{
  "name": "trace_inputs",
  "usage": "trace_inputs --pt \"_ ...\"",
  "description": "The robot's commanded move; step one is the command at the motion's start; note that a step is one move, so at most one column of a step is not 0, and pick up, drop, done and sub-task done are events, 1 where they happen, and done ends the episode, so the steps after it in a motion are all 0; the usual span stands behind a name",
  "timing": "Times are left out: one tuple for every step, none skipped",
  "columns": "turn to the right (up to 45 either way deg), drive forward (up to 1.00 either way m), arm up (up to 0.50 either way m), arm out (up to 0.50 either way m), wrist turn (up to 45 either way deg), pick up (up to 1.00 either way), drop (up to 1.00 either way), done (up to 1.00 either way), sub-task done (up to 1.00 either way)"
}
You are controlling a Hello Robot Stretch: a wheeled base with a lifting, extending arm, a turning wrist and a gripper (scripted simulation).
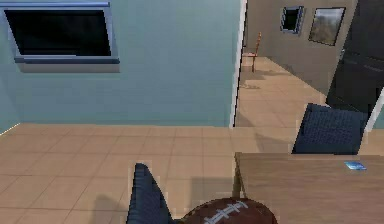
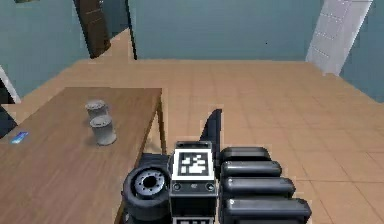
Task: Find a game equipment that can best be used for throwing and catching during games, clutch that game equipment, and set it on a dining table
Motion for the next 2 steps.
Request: trace_inputs --pt "9.0 0.0 0.0 0.0 0.0 0.0 0.0 0.0 0.0" --pt "-45.0 0.0 0.0 0.0 0.0 0.0 0.0 0.0 0.0"
